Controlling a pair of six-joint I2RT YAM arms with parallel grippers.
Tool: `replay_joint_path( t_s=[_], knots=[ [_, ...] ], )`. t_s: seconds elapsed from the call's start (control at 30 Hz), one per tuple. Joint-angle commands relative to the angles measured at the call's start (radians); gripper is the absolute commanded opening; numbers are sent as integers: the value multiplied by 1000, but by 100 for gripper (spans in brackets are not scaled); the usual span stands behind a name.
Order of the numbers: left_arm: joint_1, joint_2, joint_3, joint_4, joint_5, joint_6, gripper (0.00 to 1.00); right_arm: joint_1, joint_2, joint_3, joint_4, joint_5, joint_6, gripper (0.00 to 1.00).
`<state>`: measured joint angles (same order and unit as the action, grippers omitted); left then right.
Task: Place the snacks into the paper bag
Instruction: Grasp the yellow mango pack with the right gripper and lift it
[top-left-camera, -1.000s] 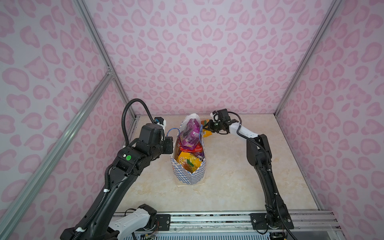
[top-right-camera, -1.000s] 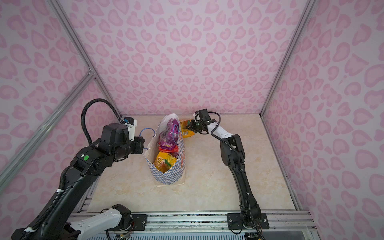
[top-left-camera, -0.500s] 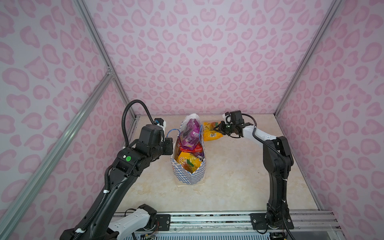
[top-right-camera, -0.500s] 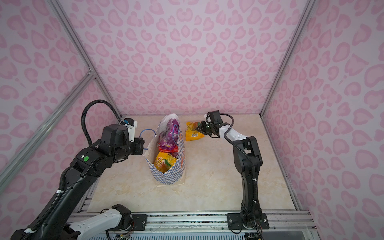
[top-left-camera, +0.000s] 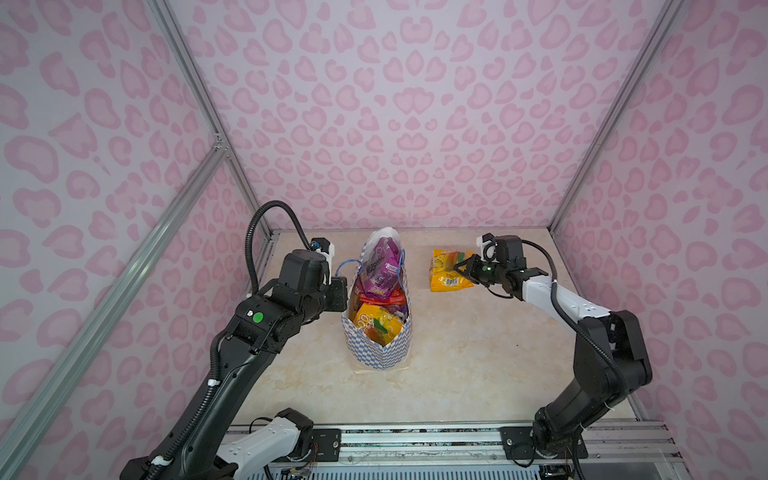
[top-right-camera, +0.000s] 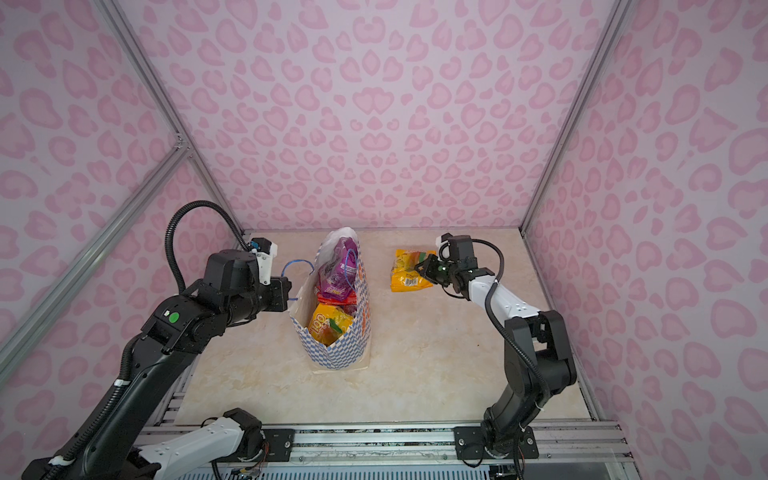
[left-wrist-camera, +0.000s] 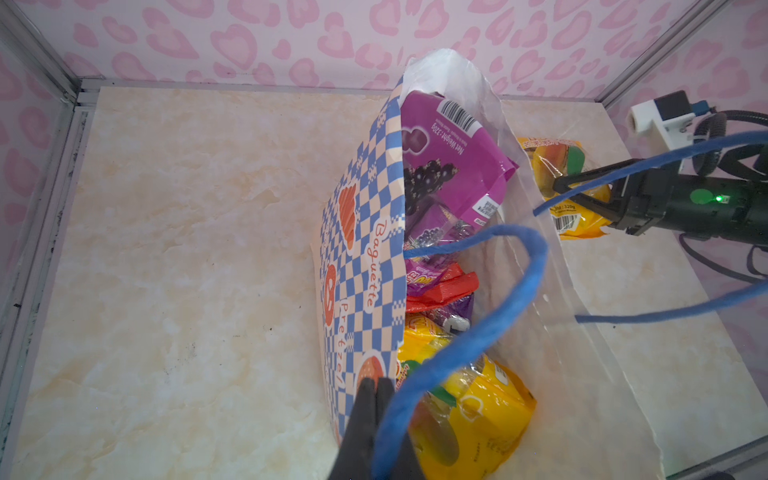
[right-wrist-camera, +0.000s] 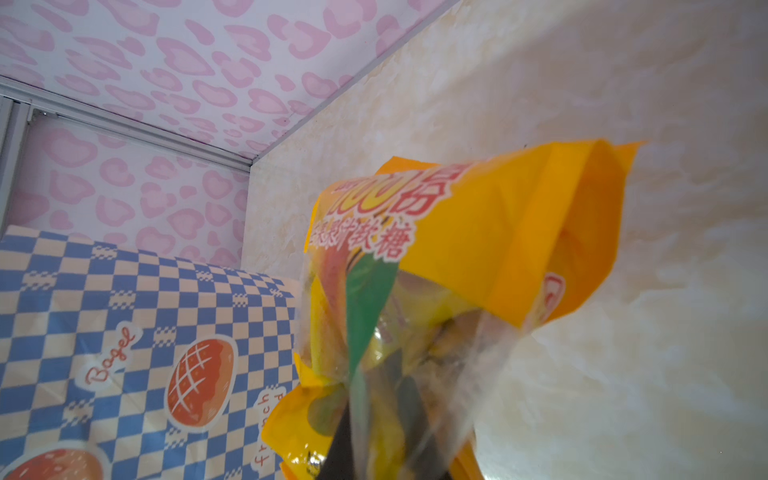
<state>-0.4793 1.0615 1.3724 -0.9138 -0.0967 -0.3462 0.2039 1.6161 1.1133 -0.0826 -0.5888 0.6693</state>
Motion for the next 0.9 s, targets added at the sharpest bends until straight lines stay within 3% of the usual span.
replay_joint_path(
  t_s=[0.0, 0.5, 0.67, 0.87],
  knots=[
    [1, -3, 1, 27, 27, 5, 3, -8, -84, -40, 37, 13, -35, 0],
    [0, 5, -10, 54, 43, 7, 3, -16, -360, -165, -107, 64, -79, 0],
    [1, -12, -13, 53, 54, 6, 3, 12, -452, -98, -189, 98, -95, 0],
    [1, -31, -16, 44, 46, 9, 3, 164, -518, 107, -314, 232, -157, 0]
  ],
)
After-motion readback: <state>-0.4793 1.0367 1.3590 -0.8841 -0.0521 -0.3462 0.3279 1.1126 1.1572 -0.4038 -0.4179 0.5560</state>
